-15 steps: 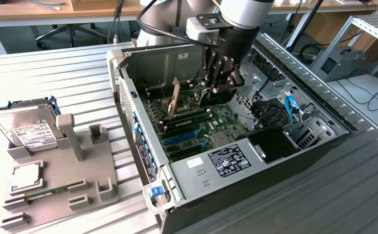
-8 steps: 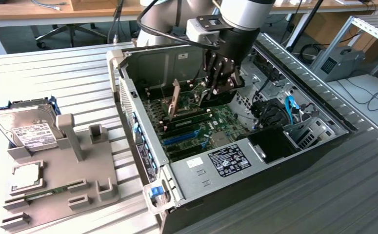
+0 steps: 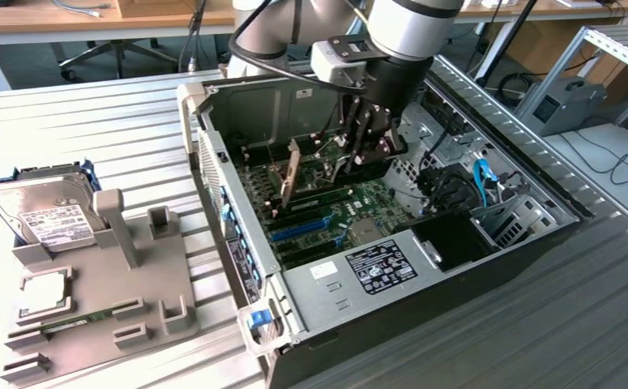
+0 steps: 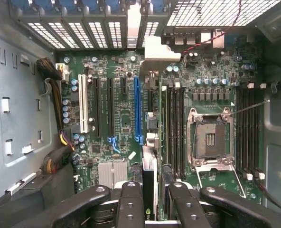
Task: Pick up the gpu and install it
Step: 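Insert the gpu into the slot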
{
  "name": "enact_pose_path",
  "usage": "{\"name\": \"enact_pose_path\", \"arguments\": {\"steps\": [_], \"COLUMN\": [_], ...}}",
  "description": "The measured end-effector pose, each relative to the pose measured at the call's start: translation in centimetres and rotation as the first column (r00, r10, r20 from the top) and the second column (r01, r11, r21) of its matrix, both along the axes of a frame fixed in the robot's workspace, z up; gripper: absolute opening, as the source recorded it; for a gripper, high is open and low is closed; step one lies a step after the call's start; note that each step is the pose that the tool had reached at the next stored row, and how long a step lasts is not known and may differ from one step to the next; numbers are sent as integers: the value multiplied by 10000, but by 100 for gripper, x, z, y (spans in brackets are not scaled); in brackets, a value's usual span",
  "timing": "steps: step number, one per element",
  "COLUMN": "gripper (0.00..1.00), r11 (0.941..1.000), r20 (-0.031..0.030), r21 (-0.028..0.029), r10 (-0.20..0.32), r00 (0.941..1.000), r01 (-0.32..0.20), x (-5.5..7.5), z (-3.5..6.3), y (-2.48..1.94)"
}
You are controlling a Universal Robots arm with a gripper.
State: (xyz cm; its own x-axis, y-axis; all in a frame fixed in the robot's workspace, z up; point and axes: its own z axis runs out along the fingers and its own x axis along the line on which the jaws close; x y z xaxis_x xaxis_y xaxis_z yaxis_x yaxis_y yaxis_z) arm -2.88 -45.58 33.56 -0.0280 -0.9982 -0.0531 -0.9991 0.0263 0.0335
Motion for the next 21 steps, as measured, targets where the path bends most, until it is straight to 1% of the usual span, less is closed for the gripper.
{"name": "enact_pose_path", "arguments": {"steps": [4,21], "gripper": [26,26], "r11": [10000,10000], "r20": [0,0], "r21": [-1,0], "r10": [0,0], "r00": [10000,10000], "r01": [0,0], "x": [0,0], "z": [-22,-50], "y": [-19,-34]}}
